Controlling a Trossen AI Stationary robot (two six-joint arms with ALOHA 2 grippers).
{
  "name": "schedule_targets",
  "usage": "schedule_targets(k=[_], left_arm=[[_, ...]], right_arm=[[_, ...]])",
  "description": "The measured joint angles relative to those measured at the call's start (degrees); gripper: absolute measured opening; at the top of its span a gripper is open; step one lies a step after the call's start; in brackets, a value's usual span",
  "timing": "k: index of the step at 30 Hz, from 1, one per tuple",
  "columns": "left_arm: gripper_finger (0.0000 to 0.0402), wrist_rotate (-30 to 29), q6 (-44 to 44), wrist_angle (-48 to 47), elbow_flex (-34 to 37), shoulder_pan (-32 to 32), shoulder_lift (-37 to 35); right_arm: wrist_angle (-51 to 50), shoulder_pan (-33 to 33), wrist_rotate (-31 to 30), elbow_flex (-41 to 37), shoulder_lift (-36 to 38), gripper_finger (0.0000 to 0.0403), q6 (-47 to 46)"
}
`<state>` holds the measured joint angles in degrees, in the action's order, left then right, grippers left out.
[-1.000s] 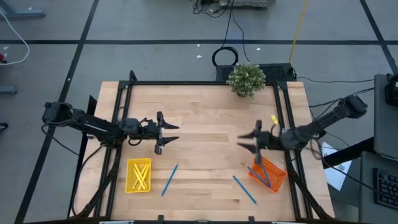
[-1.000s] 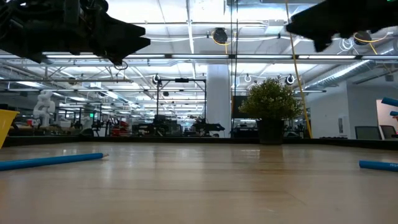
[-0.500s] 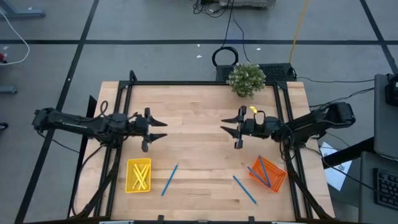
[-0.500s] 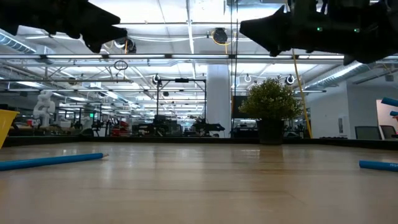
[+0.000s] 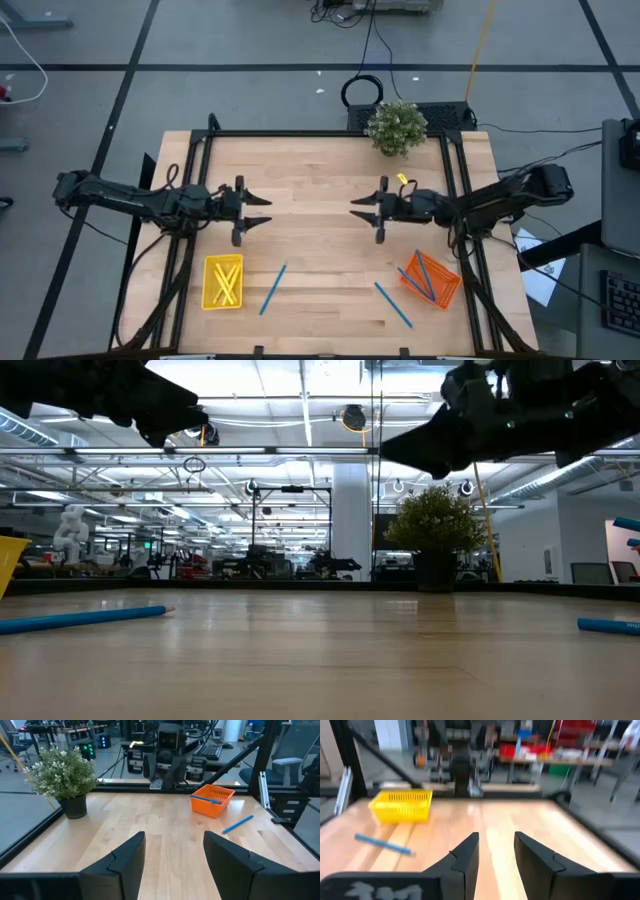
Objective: Sort pens & pencils
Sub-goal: Put the left blue pencil into the orange bin
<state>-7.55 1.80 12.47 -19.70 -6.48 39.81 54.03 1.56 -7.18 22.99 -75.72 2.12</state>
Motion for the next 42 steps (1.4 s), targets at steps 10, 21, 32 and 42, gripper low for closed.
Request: schedule_targets(k=[10, 21, 32, 42], left_arm=[[0.0207, 0.0, 0.01, 1.29, 0.02, 0.0, 2.75], [0.0207, -4.66, 25.38, -9.96, -5.13, -0.41, 10.84], [0.0207, -0.62, 42.45, -33.8, -27.31, -10.23, 39.76], [0.0207, -2.38, 55.41, -45.19, -38.09, -17.56, 54.68]], right_arm=[[-26.54, 5.07, -0.04, 14.42, 0.65, 0.0114, 2.98], [-22.94, 5.58, -0.21, 14.4, 0.61, 0.0114, 3.03], [-23.64, 5.58, -0.22, 14.34, 0.61, 0.0114, 0.04], [-23.9, 5.58, -0.24, 14.33, 0.61, 0.0114, -1.71]])
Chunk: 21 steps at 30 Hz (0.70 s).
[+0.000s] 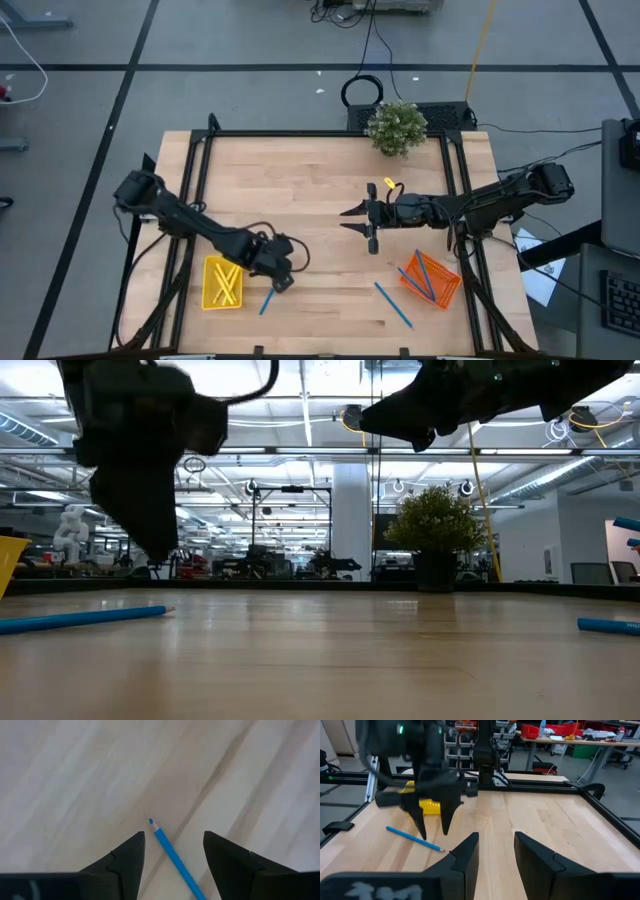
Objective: Sort pens & pencils
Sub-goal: Put the left blue pencil into the orange bin
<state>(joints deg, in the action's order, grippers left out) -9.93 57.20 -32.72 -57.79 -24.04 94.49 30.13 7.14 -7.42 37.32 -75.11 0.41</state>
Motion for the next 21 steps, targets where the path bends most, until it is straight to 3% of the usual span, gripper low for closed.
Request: schedule_targets(k=[6, 21], left_arm=[[0.0207, 0.05, 2.41, -0.16, -0.07, 1.11, 4.89], [0.0207, 0.25, 4.83, 2.95, -0.07, 1.71, 7.27]], right_arm=[[-0.09, 0.0, 0.0, 0.0, 0.0, 0.0114, -0.23], [-0.39, 0.01, 0.0, -0.02, 0.0, 0.0114, -0.24]])
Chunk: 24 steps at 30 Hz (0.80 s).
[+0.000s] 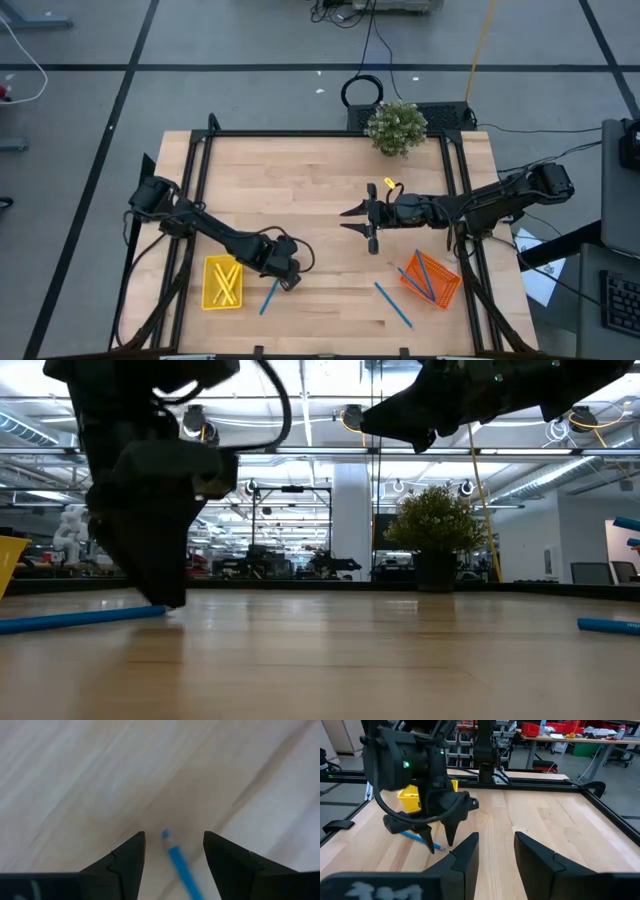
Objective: Sort pens & pencils
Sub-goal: Put the left blue pencil into the orange bin
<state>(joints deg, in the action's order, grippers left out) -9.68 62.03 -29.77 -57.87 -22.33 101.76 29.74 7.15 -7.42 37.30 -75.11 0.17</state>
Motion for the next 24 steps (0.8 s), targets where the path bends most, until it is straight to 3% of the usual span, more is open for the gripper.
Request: schedule_targets(k=[9, 13, 18, 24], left_arm=[[0.0199, 1.16, -1.57, -0.54, -0.2, 0.0, 2.52], [0.0142, 1.08, -1.76, -1.22, -0.11, -0.19, 2.53], [0.0023, 1.01, -3.95, -1.0, -0.05, -0.21, 2.62], [0.0006, 1.8, -7.12, -0.75, -0.04, 0.47, 2.64]], right_arm=[[-0.05, 0.01, 0.0, -0.04, -0.01, 0.0114, -0.01], [-0.05, 0.01, 0.0, -0.04, -0.02, 0.0114, 0.01], [-0.07, 0.01, 0.0, -0.04, -0.02, 0.0114, 0.0], [-0.07, 0.01, 0.0, -0.04, -0.02, 0.0114, -0.01]])
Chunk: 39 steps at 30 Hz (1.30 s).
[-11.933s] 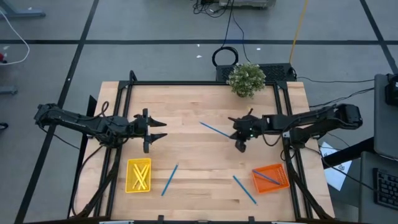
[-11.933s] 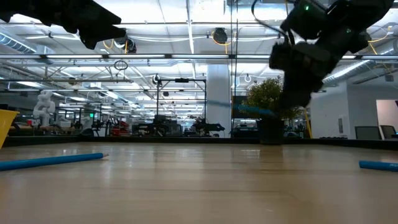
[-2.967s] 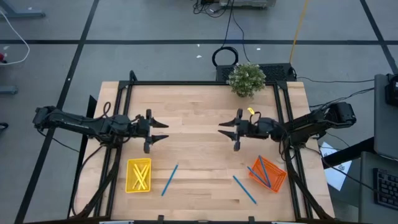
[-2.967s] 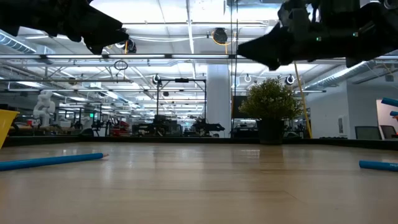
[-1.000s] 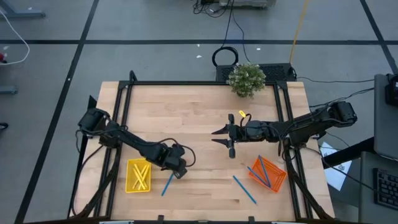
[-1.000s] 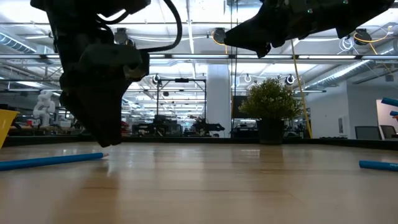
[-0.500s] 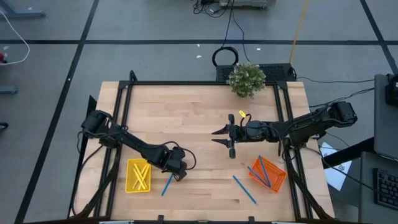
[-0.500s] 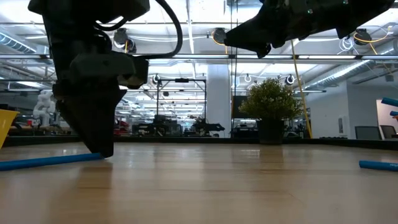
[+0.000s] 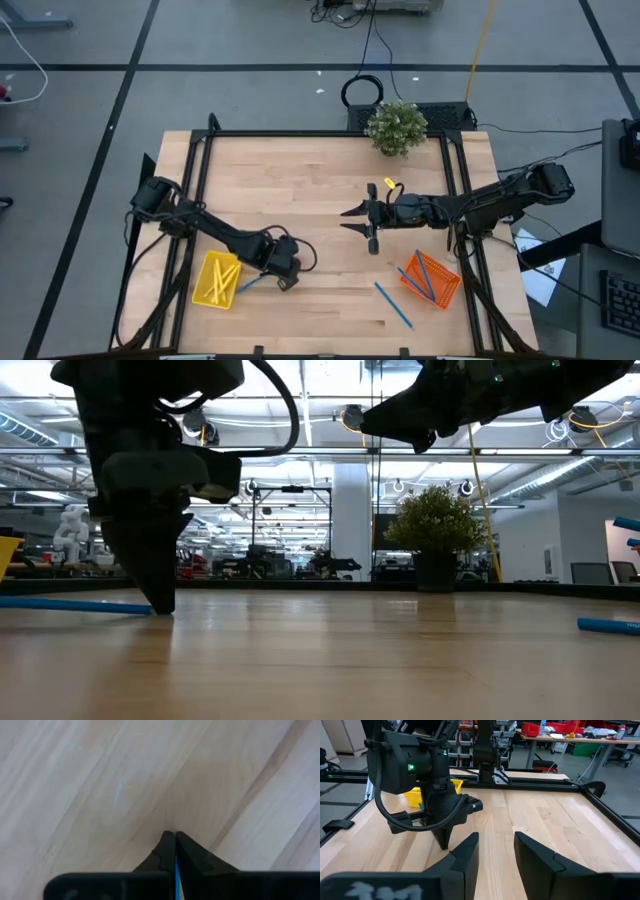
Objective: Sort pens & pencils
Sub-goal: Put the left blue pencil into the orange bin, then put the top blue pencil into the orange bin
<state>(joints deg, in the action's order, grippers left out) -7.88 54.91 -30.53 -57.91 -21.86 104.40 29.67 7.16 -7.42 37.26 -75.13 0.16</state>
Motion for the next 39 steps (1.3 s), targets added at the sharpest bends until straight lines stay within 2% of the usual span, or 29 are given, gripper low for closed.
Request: schedule_targets(k=[9, 18, 24, 33, 39], left_arm=[[0.0002, 1.38, -3.87, 0.96, 0.21, 1.95, -1.85], [0.0, -0.8, -10.78, 8.58, 0.17, 4.32, -10.15], [0.0, -5.22, -18.61, 11.57, 0.11, 6.61, -18.03], [0.0, -16.05, -33.62, 15.83, 0.01, 7.31, -31.33], [0.0, -16.26, -36.85, 17.64, 0.54, 7.33, -31.86]], right_arm=[[0.0, 0.0, 0.0, 0.0, 0.0, 0.0114, 0.01], [-0.76, 0.09, 0.0, 0.0, 0.0, 0.0114, -0.04], [-1.49, 0.09, 0.0, 0.0, 0.0, 0.0114, -0.04], [-2.32, 0.09, 0.17, 0.0, 0.0, 0.0114, -0.02], [-2.47, 0.09, 0.22, 0.02, 0.0, 0.0114, -0.01]])
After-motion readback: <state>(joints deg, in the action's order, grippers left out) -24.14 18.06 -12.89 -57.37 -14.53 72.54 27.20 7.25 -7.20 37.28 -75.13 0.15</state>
